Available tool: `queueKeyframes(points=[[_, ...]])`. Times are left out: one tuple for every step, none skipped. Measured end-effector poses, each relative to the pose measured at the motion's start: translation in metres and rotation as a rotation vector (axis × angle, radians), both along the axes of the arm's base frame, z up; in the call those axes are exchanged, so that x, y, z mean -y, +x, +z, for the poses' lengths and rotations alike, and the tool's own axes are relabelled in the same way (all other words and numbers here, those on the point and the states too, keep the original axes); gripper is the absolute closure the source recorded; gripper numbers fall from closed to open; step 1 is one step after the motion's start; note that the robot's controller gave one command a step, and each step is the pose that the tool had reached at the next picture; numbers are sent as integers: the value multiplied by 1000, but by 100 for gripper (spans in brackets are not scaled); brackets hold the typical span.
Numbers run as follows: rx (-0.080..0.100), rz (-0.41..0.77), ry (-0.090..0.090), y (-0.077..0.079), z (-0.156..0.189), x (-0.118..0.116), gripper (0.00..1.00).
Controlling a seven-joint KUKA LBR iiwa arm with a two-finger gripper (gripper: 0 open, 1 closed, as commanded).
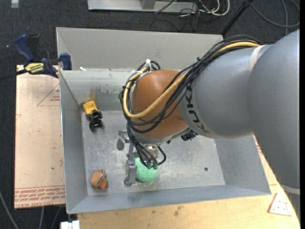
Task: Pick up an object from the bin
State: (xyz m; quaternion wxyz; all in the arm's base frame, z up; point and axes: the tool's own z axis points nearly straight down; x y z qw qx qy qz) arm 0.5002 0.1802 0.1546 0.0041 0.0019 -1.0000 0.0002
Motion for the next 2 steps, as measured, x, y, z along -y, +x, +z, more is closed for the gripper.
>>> queueKeyframes(points=[[8,-4,2,2,4,1,0],[11,43,3,1,-28,52,0]])
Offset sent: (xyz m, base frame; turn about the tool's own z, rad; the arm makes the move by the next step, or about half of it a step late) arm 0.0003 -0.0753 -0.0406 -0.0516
